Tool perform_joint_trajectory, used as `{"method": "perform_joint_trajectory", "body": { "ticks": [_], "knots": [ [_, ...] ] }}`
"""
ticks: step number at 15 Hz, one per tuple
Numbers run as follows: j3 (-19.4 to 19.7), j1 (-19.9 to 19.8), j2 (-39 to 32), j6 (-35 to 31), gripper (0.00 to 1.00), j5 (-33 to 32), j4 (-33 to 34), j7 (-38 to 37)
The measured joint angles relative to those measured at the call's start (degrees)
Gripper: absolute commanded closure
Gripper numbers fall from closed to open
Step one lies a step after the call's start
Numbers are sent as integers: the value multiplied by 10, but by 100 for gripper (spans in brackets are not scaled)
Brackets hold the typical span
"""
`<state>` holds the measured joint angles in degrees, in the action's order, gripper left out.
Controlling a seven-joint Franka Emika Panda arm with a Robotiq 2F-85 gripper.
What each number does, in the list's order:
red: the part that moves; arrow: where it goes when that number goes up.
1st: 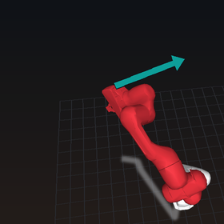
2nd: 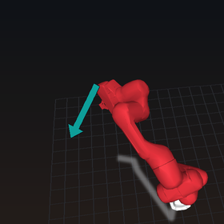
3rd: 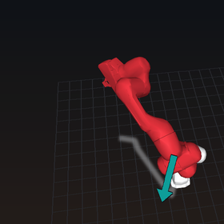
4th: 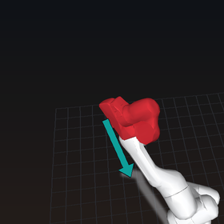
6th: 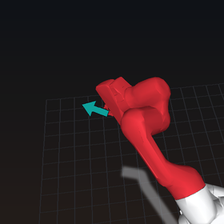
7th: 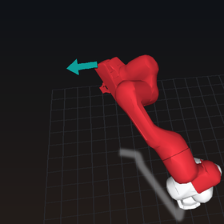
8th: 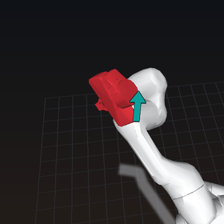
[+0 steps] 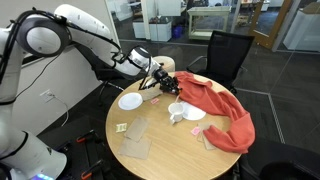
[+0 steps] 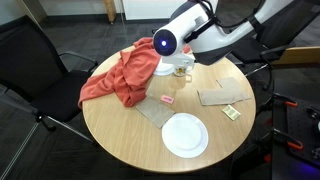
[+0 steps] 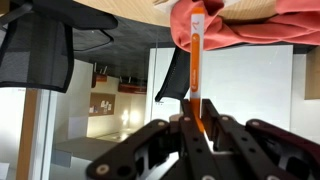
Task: Put the yellow sharpie in the mug
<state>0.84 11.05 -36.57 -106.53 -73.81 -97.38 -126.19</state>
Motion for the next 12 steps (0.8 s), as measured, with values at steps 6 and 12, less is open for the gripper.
{"method": "perform_joint_trajectory", "body": {
  "ticks": [6,12],
  "knots": [
    [-2,-1,-38,7,96,3,28,0],
    [-3,-3,-62,8,51,15,45,10]
  ]
}}
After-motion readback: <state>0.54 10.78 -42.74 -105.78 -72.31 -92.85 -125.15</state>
